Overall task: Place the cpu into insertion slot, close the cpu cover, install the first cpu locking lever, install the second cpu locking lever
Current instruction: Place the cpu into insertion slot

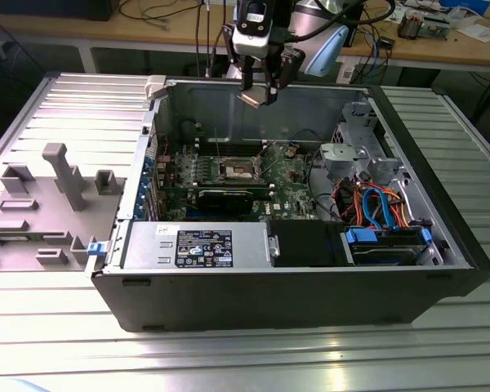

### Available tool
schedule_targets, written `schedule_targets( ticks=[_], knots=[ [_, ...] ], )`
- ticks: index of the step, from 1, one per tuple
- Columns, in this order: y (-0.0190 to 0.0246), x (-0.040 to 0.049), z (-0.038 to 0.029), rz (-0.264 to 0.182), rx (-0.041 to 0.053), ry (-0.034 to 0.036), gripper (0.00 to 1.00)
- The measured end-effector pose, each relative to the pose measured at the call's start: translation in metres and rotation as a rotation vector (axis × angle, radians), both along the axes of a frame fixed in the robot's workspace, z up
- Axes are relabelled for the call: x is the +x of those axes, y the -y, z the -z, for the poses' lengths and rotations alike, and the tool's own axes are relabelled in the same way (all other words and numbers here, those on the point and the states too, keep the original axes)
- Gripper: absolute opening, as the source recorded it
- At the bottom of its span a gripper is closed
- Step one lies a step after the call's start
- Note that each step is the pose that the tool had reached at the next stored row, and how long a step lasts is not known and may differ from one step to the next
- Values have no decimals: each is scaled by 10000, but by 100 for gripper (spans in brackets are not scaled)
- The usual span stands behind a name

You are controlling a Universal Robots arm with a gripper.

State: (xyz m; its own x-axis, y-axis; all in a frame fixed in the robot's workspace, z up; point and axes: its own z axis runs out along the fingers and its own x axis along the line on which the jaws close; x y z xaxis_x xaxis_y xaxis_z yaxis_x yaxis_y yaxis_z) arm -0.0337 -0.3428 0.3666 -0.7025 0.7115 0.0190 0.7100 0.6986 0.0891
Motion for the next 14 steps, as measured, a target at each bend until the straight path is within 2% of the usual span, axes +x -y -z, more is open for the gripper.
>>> schedule_targets(
  ticks=[14],
  knots=[
    [0,0,0,389,0,0,54]
  ],
)
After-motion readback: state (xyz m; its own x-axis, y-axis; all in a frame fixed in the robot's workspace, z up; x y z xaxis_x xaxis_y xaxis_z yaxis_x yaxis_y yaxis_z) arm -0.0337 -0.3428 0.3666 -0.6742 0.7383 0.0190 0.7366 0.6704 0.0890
